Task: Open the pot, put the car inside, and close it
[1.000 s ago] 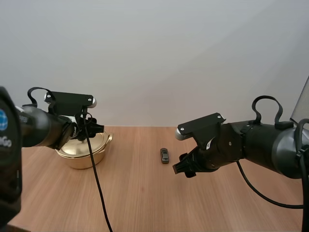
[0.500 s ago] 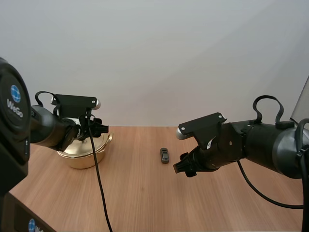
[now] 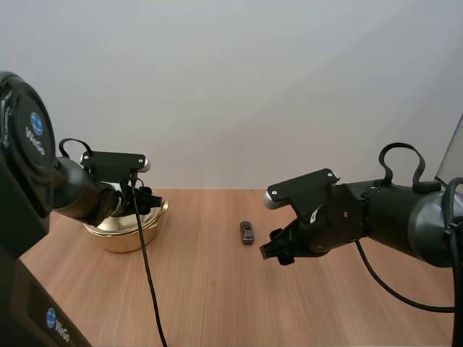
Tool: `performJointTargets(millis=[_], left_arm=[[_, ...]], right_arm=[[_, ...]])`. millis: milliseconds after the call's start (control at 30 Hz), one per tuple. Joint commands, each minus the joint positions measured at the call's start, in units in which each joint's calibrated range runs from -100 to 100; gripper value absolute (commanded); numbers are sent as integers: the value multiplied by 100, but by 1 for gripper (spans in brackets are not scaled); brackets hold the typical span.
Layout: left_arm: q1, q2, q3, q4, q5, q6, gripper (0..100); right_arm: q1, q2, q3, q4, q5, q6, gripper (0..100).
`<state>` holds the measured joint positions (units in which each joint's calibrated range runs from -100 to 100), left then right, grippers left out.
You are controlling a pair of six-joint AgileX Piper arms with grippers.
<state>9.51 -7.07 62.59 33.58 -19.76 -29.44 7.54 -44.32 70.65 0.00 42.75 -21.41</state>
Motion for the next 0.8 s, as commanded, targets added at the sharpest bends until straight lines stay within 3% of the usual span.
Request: performJointTargets(millis=[0,267,333,433,467,767], left_arm=[[0,1,-13,-2,-28,3,100],[0,14,-18,-2,128,3,100],[0,14,-18,-45,175,3,69],[0,14,-18,-217,175,3,9],[0,14,-18,-294,175,3,0],[0,-12,-34,-306,-503,3,0]], right_arm=[[-3,-4,-2,0,2,4,100],[-3,-4,-2,0,26,4,100],[-3,-4,-2,0,26,4,100],[-3,-4,-2,0,26,4,100],[-3,-4,-2,0,48,4,100],[-3,-4,-2,0,84,4,100]])
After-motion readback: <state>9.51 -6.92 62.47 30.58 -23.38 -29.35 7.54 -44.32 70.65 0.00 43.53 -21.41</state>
